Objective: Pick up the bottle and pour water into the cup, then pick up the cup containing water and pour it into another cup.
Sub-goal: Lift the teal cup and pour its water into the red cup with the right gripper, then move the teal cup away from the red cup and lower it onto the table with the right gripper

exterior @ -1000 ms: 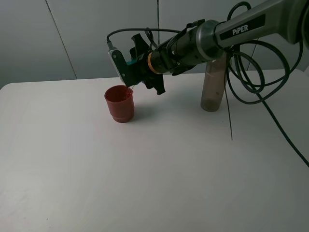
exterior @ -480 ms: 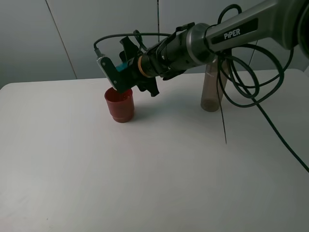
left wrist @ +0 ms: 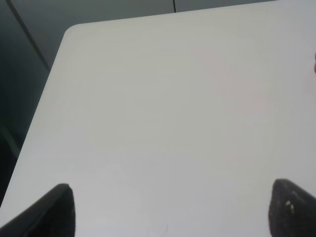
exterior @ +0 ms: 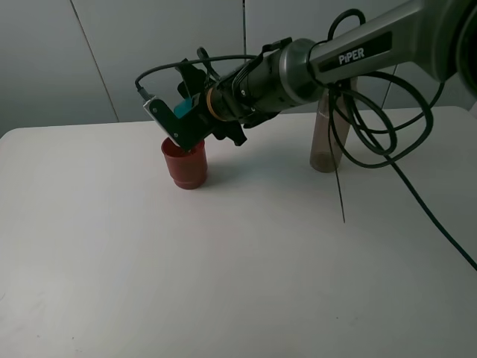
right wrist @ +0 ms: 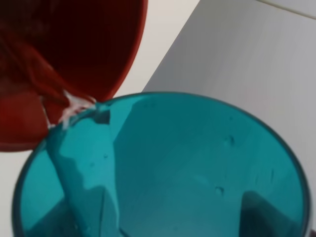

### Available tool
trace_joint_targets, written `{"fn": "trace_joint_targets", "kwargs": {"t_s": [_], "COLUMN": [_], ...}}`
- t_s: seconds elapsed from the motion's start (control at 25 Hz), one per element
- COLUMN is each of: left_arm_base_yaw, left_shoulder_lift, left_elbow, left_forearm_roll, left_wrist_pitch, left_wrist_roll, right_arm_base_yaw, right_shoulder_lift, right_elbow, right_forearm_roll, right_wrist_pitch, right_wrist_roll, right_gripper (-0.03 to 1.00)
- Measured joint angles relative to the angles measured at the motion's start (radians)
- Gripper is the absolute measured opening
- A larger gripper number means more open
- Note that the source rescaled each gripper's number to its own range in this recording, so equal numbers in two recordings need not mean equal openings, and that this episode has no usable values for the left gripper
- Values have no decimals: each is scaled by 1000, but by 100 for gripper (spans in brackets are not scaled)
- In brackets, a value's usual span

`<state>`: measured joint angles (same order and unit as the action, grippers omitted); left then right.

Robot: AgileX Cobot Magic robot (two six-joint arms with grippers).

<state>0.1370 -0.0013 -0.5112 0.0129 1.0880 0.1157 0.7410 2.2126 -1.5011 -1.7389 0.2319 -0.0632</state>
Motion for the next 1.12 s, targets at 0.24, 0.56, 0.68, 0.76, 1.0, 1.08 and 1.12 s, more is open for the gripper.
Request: {"fn": "trace_joint_targets", "kwargs": {"t_s": [0.24, 0.56, 0.68, 0.76, 1.0, 1.08, 1.12], "left_arm_base_yaw": [0, 0, 0, 0, 0, 0, 0], "left_shoulder_lift": [0, 0, 0, 0, 0, 0, 0], "left_elbow": [0, 0, 0, 0, 0, 0, 0], "left_forearm_roll": [0, 0, 0, 0, 0, 0, 0], "left_wrist_pitch": [0, 0, 0, 0, 0, 0, 0], "left_wrist_roll": [0, -2, -3, -3, -3, -3, -3], "right_arm_base_yaw": [5, 16, 16, 4, -66, -100, -118], "right_shoulder_lift": [0, 0, -16, -55, -221, -260, -272], "right_elbow": [0, 0, 0, 2, 138, 224, 277], "right_forearm_roll": [0, 0, 33, 153, 604, 723, 784], "right_wrist_pitch": [21, 29, 10, -66, -392, -479, -540], "right_wrist_roll": [-25, 12, 125, 183, 238, 246, 246], "right_gripper": [7, 7, 7, 7, 7, 7, 7]}}
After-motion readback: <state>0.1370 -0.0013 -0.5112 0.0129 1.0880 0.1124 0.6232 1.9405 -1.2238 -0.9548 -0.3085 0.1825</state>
